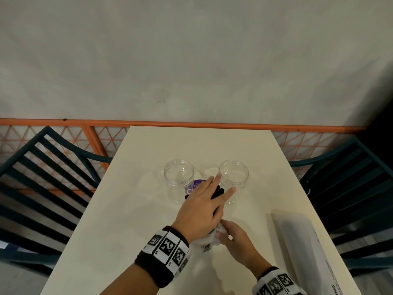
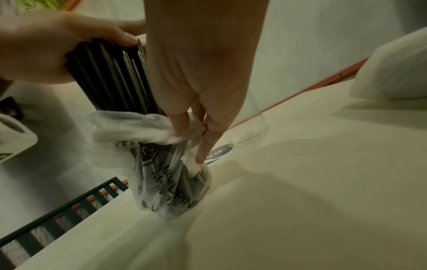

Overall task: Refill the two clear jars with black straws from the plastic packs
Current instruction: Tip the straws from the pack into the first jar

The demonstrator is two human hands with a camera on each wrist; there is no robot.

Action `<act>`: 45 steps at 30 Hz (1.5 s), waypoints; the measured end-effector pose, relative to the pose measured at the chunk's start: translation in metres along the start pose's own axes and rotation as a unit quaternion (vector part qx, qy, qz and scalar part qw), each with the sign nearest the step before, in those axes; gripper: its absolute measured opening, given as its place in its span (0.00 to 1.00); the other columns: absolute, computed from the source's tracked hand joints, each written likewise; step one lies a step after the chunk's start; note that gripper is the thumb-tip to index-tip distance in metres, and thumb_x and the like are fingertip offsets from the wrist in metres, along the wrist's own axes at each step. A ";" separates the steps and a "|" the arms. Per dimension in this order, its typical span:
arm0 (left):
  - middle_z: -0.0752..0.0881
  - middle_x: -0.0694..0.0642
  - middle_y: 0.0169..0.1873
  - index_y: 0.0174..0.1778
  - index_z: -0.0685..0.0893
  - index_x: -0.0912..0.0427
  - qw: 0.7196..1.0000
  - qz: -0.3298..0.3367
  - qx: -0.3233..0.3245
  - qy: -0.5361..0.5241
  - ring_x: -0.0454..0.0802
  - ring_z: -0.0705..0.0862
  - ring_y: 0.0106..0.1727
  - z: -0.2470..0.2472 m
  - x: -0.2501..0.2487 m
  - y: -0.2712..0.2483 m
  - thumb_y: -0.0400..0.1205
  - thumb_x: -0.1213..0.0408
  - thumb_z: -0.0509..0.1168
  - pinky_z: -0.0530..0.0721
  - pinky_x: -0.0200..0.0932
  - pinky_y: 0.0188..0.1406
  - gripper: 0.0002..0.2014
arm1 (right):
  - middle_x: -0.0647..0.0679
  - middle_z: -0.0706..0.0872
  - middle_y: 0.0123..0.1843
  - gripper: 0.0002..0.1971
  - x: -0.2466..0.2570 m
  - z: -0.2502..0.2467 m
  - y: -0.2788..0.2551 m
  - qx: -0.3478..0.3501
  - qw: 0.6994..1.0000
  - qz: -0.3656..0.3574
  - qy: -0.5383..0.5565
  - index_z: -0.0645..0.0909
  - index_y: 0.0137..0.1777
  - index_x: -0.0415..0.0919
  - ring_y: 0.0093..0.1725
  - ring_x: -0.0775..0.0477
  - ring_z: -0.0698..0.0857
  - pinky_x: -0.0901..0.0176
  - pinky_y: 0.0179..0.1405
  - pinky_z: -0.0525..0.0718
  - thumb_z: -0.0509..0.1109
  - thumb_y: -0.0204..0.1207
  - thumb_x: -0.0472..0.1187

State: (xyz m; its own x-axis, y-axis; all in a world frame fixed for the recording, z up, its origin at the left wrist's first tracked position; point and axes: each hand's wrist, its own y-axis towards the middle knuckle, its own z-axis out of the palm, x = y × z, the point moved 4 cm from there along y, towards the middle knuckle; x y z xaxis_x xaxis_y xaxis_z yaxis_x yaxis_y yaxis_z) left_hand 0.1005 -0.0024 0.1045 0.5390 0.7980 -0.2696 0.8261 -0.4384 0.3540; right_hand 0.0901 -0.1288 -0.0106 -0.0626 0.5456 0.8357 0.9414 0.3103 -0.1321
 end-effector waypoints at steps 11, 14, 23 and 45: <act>0.57 0.55 0.81 0.78 0.59 0.51 0.993 -0.023 0.111 -0.009 0.53 0.49 0.83 -0.003 0.007 -0.001 0.79 0.43 0.29 0.42 0.48 0.81 0.34 | 0.49 0.91 0.40 0.06 0.001 0.000 -0.001 -0.041 0.995 0.066 0.066 0.85 0.40 0.56 0.45 0.39 0.87 0.41 0.50 0.85 0.67 0.68 0.53; 0.65 0.51 0.79 0.78 0.58 0.47 0.995 -0.049 0.053 -0.075 0.50 0.54 0.82 -0.018 0.014 -0.006 0.83 0.49 0.39 0.54 0.50 0.81 0.26 | 0.54 0.90 0.40 0.05 0.015 -0.009 -0.004 -0.069 0.994 0.039 0.071 0.84 0.43 0.57 0.42 0.52 0.87 0.69 0.40 0.83 0.69 0.76 0.45; 0.68 0.51 0.73 0.75 0.66 0.48 0.981 -0.114 -0.097 -0.120 0.49 0.72 0.68 -0.087 0.055 -0.003 0.82 0.48 0.41 0.74 0.53 0.68 0.26 | 0.46 0.84 0.45 0.13 0.113 -0.093 0.006 -0.254 0.954 -0.119 -0.105 0.83 0.59 0.37 0.36 0.55 0.80 0.78 0.38 0.74 0.71 0.74 0.33; 0.61 0.55 0.74 0.77 0.53 0.58 0.876 -0.345 -0.197 -0.273 0.52 0.72 0.70 0.025 0.138 0.021 0.58 0.49 0.80 0.77 0.45 0.65 0.57 | 0.45 0.87 0.45 0.14 0.187 -0.080 0.126 -0.277 0.804 -0.389 -0.354 0.84 0.56 0.41 0.52 0.48 0.73 0.55 0.55 0.70 0.61 0.75 0.40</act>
State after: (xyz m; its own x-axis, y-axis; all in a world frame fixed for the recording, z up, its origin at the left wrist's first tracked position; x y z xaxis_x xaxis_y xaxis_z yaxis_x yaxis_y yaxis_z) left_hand 0.1965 0.0878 0.0527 0.0212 0.4522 -0.8917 0.9235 0.3328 0.1907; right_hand 0.2241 -0.0500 0.1717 -0.6931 0.7207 0.0119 0.5163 0.4849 0.7059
